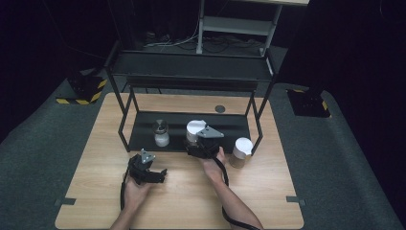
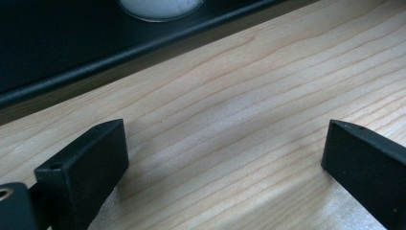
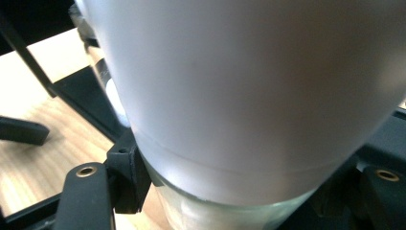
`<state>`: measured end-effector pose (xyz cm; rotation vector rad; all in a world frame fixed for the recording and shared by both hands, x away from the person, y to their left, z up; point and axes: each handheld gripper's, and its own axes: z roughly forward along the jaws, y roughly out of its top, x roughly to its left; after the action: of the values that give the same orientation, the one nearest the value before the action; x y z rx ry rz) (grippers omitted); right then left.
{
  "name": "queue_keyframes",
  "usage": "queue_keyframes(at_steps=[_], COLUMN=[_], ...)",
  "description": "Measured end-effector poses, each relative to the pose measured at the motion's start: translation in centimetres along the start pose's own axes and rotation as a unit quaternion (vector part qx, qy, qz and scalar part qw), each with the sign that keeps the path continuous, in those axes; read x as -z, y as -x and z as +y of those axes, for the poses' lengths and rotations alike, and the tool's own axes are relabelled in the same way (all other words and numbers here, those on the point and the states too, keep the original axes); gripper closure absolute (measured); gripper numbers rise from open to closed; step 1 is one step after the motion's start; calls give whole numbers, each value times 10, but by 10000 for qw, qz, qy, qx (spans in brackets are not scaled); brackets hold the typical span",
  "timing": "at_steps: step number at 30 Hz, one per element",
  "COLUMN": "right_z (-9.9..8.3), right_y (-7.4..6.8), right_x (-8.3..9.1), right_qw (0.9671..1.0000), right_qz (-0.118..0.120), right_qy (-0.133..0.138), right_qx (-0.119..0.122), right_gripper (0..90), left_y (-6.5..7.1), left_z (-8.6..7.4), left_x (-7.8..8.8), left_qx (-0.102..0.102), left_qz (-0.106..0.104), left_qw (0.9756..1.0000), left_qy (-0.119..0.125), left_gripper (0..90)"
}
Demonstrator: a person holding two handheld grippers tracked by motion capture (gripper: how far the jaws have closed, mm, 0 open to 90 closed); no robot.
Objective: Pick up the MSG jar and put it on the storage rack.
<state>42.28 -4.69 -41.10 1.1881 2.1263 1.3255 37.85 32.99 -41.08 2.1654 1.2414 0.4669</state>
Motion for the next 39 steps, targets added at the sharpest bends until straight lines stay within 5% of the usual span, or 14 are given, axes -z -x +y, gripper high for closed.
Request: queue_keyframes(at_steps=[18, 39], right_z=[0, -1], right_y=[-8, -4], right_x=[-35, -49], right_qw=[9996, 9996], right_qz=[-254, -258], right_qy=[-53, -90], right_qx=[-86, -106], right_gripper=[305, 305], left_y=[0, 0], left_z=[0, 0], left_x=[0, 0], left_qx=[2, 1], left_qz=[-5, -2], left_qw=[10000, 10000], left_qy=[0, -2], left_gripper=[21, 20])
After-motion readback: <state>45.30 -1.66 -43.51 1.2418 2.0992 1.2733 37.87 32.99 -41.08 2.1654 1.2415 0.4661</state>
